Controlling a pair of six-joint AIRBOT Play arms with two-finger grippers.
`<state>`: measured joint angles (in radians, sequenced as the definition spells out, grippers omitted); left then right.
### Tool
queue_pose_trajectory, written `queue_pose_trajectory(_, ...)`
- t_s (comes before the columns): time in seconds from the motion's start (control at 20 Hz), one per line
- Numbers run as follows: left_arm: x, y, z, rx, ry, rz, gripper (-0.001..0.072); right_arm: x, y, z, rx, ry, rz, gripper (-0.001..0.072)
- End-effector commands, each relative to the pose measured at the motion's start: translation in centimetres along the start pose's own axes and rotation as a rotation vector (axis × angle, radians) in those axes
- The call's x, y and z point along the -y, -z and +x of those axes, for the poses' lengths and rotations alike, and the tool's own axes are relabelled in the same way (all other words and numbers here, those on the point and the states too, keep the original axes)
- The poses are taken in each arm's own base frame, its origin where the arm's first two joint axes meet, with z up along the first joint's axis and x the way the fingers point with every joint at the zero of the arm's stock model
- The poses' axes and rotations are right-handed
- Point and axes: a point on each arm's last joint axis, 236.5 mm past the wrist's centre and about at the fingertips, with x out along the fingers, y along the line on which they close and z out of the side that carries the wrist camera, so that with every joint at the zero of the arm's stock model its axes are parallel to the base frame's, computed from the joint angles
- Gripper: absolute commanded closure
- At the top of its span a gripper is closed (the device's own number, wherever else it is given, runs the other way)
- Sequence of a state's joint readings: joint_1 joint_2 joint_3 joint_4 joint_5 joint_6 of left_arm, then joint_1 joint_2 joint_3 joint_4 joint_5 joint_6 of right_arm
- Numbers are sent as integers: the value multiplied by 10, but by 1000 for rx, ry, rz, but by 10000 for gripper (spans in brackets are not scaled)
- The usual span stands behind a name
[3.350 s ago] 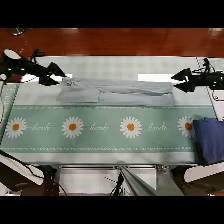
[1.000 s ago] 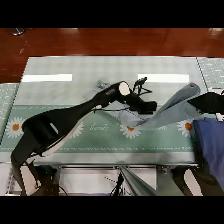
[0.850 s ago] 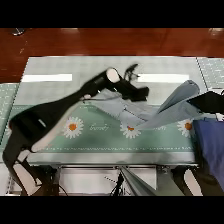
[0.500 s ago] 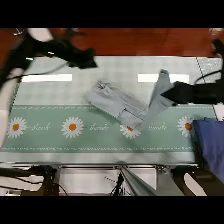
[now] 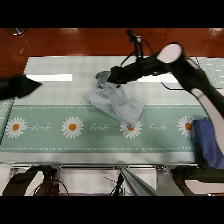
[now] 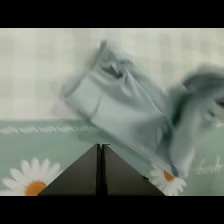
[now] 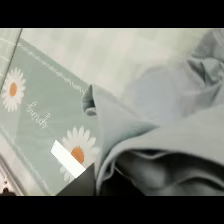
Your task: Fold the shirts.
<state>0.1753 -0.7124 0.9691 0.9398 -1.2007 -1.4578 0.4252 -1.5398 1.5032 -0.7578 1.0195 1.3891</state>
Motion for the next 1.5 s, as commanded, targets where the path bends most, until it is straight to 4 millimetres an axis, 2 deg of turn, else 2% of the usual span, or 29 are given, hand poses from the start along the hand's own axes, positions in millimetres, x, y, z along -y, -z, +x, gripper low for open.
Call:
queue_pose_trajectory(0.0,7,78,10,-22,93,-59,685,14,-16,69,-19,-19,40,681)
queue_pose_trajectory(0.1,4,112,23,-79,115,-89,685,23,-18,88,-29,-35,82,681)
queue_pose_trajectory(0.2,-4,132,35,-124,116,-131,686,31,-20,99,-24,-36,123,665)
queue_pose_trajectory(0.25,-8,137,39,-132,111,-143,686,31,-17,102,-35,-48,153,471)
queue_pose_trajectory(0.3,-11,138,41,-130,105,-152,685,27,-12,102,-56,-65,165,126)
queue_pose_trajectory(0.35,-12,137,43,-124,102,-156,685,25,-9,98,-76,-71,136,89)
queue_pose_trajectory(0.4,-13,133,43,-109,100,-156,685,26,-8,86,-92,-72,109,90)
queue_pose_trajectory(0.5,-13,128,44,-90,101,-161,686,33,-18,41,-101,-77,114,90)
queue_pose_trajectory(0.6,-10,128,43,-90,114,-168,685,42,-24,-32,-109,-65,101,91)
queue_pose_trajectory(0.65,-8,127,43,-88,122,-173,685,51,-19,-71,-124,-20,75,91)
queue_pose_trajectory(0.75,-6,127,43,-86,131,-179,685,90,4,-152,-125,223,47,92)
queue_pose_trajectory(0.8,-6,127,43,-86,131,-179,685,111,21,-185,-95,354,67,92)
queue_pose_trajectory(0.85,-6,127,43,-86,131,-179,685,130,41,-211,-32,461,109,92)
queue_pose_trajectory(0.9,-6,127,43,-86,131,-179,685,145,63,-224,42,526,175,92)
queue_pose_trajectory(0.95,-6,127,43,-86,131,-179,685,159,90,-226,132,555,280,92)
queue_pose_trajectory(1.0,-6,126,43,-86,131,-179,685,168,119,-215,202,547,385,92)
queue_pose_trajectory(1.05,-7,125,43,-81,130,-179,685,172,147,-194,263,501,489,93)
queue_pose_trajectory(1.15,-8,121,44,-63,126,-181,686,164,185,-141,328,315,690,94)
queue_pose_trajectory(1.25,-9,116,44,-43,122,-183,685,157,206,-101,323,201,787,96)
queue_pose_trajectory(1.3,-9,115,45,-38,123,-186,685,156,211,-88,297,196,790,95)
queue_pose_trajectory(1.45,-9,115,45,-39,126,-189,685,167,208,-61,231,208,807,95)
